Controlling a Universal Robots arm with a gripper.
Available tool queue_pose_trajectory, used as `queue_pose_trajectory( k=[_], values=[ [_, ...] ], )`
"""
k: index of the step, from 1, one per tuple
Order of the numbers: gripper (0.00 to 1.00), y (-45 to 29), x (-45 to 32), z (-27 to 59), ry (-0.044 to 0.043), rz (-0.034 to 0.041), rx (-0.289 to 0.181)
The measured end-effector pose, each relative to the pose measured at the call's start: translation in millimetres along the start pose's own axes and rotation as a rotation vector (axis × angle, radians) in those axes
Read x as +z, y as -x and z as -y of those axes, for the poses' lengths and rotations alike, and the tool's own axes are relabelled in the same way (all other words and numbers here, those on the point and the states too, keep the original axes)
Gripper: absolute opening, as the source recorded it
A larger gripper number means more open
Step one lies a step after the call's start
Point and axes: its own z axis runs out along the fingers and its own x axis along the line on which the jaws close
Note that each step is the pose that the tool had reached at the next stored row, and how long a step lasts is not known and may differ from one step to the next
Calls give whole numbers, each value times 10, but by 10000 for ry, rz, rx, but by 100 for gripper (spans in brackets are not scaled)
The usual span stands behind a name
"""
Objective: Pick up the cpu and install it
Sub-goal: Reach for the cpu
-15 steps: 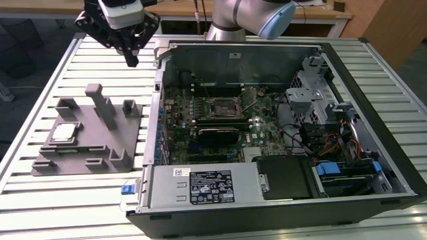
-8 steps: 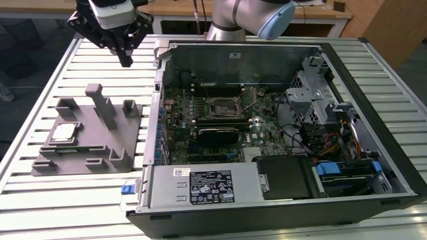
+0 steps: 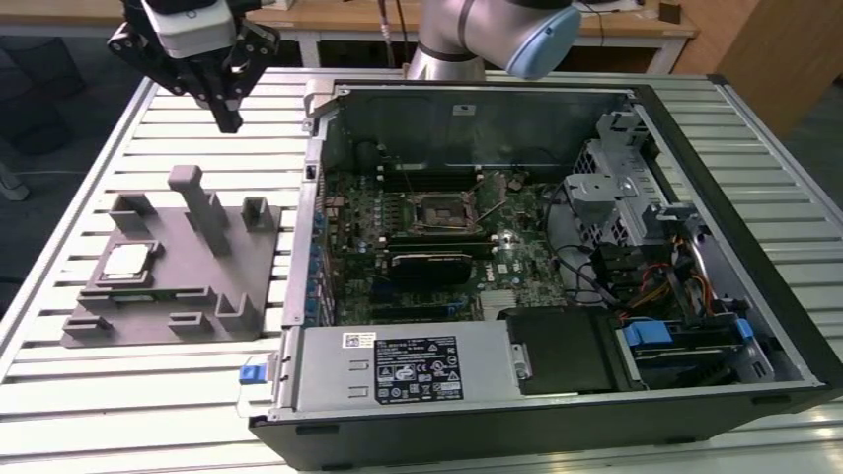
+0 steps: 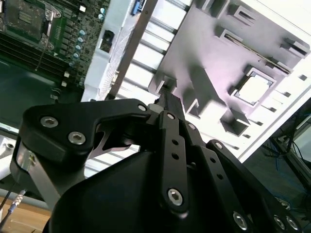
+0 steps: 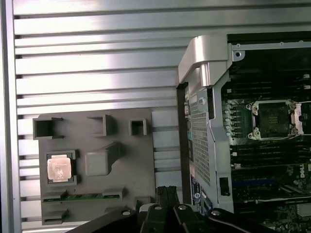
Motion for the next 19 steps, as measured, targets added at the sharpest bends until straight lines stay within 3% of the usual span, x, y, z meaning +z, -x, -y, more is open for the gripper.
queue_pose_trajectory(
  k=[10,19],
  values=[
    [11,-285,13,22,1,-1,0],
    [11,-592,37,47,3,1,-1]
  ],
)
